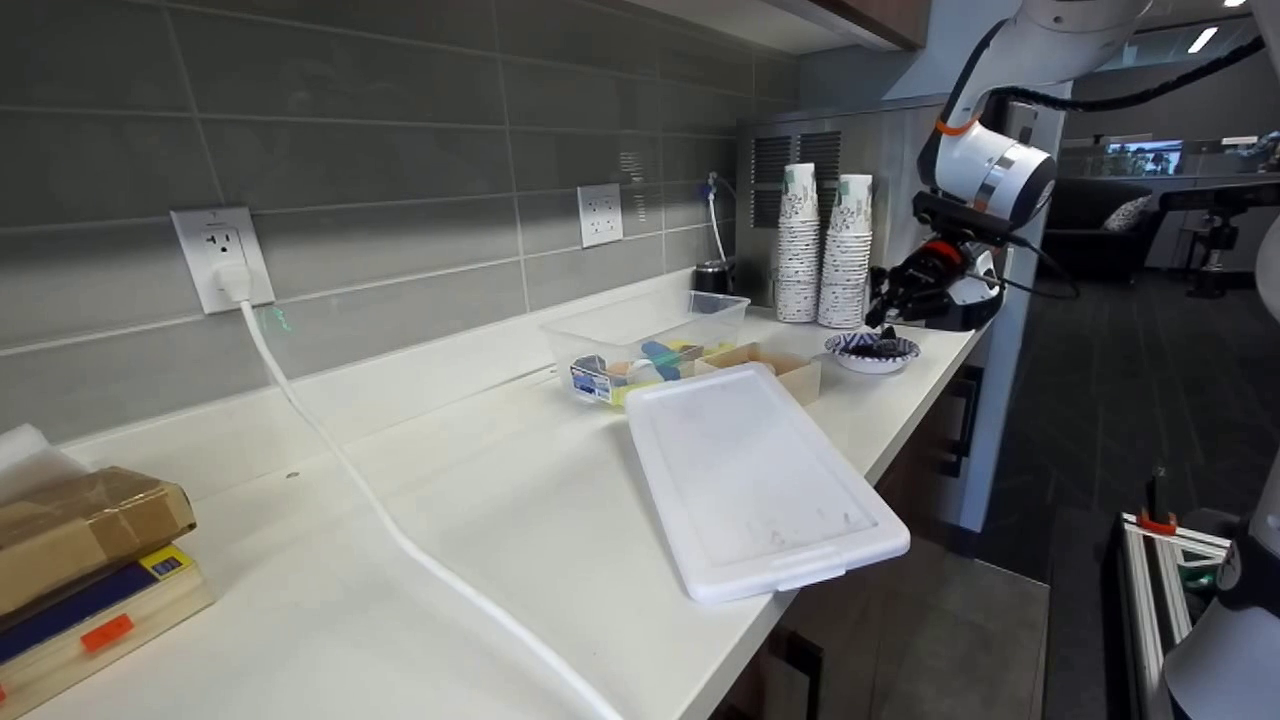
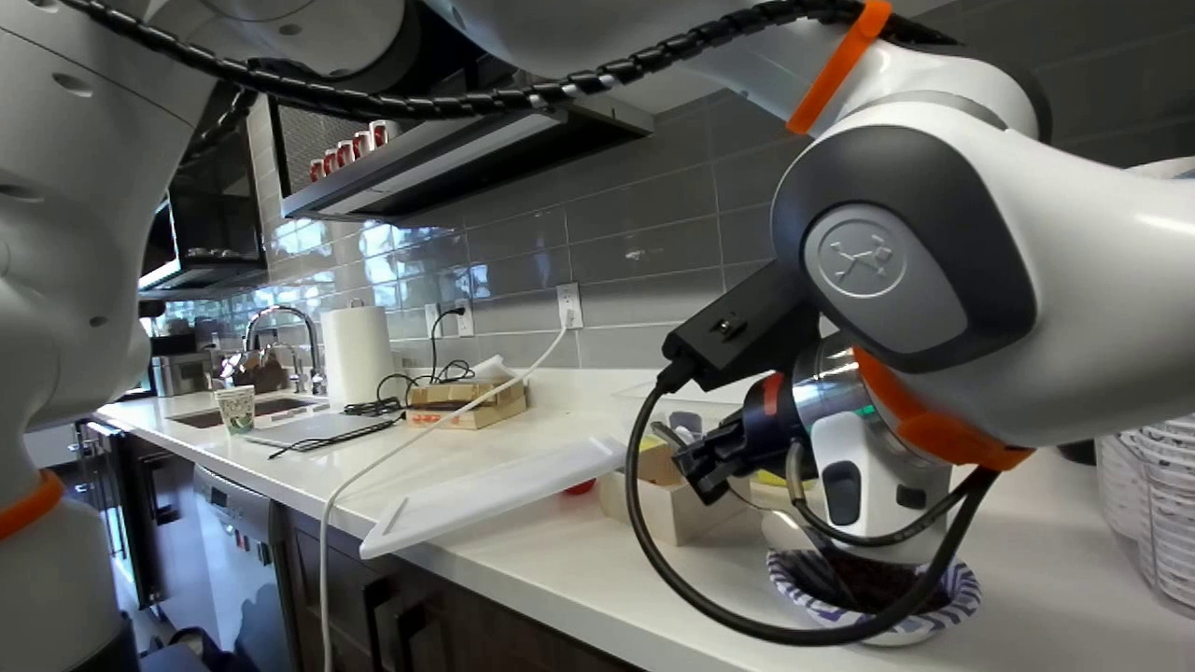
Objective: Use the cake slicer to stir in the bowl
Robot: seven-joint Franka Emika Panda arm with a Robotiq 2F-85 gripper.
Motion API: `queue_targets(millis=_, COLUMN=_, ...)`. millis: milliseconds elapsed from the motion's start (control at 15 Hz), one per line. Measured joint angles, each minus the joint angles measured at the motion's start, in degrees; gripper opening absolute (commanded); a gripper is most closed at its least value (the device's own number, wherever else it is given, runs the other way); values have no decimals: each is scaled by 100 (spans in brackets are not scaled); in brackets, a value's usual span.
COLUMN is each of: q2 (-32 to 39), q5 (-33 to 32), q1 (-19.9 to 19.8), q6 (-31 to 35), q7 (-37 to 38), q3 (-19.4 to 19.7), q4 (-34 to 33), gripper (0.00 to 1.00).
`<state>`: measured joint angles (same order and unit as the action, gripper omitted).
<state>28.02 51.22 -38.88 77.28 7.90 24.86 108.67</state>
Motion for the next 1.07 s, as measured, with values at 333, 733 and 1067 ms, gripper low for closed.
queue_targets(millis=333, q2=-3, q5=128, q1=0, q6=249, q7=-52, q3=-50, q4=-99, gripper=1)
queue_targets(millis=733, q2=38, q5=333, q1=52, q6=254, q7=-109, q3=-271, q4=-53, gripper=1)
queue_targets(millis=1067, q2=77, q5=410, q1=69, q6=190, q7=-177, q3=-365, q4=-44, gripper=1)
